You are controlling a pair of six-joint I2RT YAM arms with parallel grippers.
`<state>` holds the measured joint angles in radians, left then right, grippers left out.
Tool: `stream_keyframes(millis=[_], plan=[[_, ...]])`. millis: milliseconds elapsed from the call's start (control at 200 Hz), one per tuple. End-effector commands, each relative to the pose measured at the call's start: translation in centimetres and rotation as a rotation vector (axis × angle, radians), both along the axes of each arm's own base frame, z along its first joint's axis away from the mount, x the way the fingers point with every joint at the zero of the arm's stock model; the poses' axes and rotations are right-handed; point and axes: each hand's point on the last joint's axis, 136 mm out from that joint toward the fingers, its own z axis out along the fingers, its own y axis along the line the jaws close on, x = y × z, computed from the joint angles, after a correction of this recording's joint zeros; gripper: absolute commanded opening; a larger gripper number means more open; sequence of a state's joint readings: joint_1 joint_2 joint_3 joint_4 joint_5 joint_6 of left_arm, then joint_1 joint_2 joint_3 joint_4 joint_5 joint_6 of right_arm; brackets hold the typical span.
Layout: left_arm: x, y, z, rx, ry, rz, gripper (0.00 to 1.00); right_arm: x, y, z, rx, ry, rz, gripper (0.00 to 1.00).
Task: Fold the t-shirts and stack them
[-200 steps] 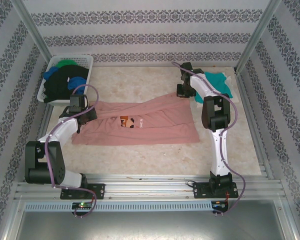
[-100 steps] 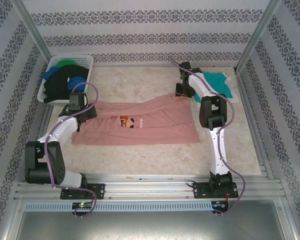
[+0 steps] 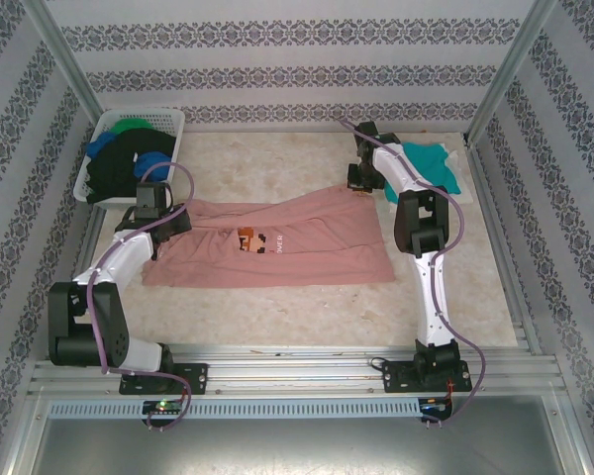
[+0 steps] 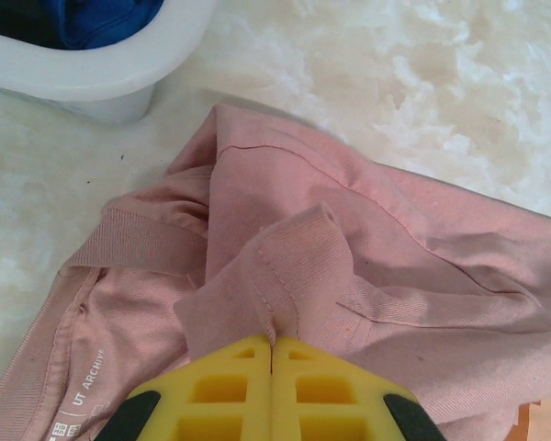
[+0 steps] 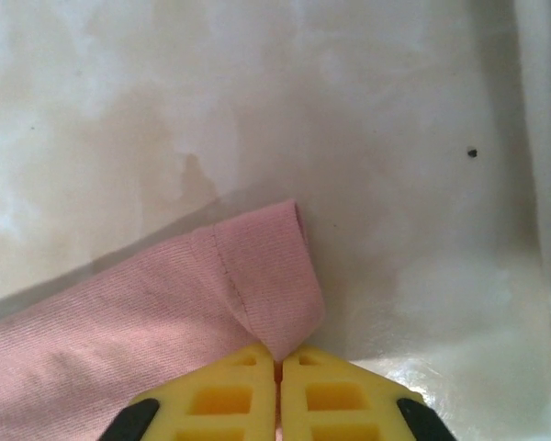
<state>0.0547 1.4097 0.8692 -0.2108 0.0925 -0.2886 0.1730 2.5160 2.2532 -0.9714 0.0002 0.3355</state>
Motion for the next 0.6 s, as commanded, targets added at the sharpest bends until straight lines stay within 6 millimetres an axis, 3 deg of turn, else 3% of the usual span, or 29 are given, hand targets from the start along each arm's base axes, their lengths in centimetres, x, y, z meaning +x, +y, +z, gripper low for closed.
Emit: stream_keyframes(millis=[0,140,325,595], plan=[[0.3,0.8,2.3,0.033,-0.050,0.010,0.00,-0.4,-0.2,4.6,-0.040,-0.062,0.022,0.05],[1.1,0.7,3.8,0.041,-0.084,-0.006,0.00,-0.6,-0.4,7.1,-0.051,-0.103,0.035,0.06],[2.8,0.3,6.8,0.039,-0.140,-0.043,0.00,-1.0,-1.1,8.6,-0.072,-0.116,0.038,0.08],[3.0,0.1,7.5,0.048,-0.160,-0.066,0.00,-1.5,-0.7,10.0,-0.017,-0.137,0.058,0.05]])
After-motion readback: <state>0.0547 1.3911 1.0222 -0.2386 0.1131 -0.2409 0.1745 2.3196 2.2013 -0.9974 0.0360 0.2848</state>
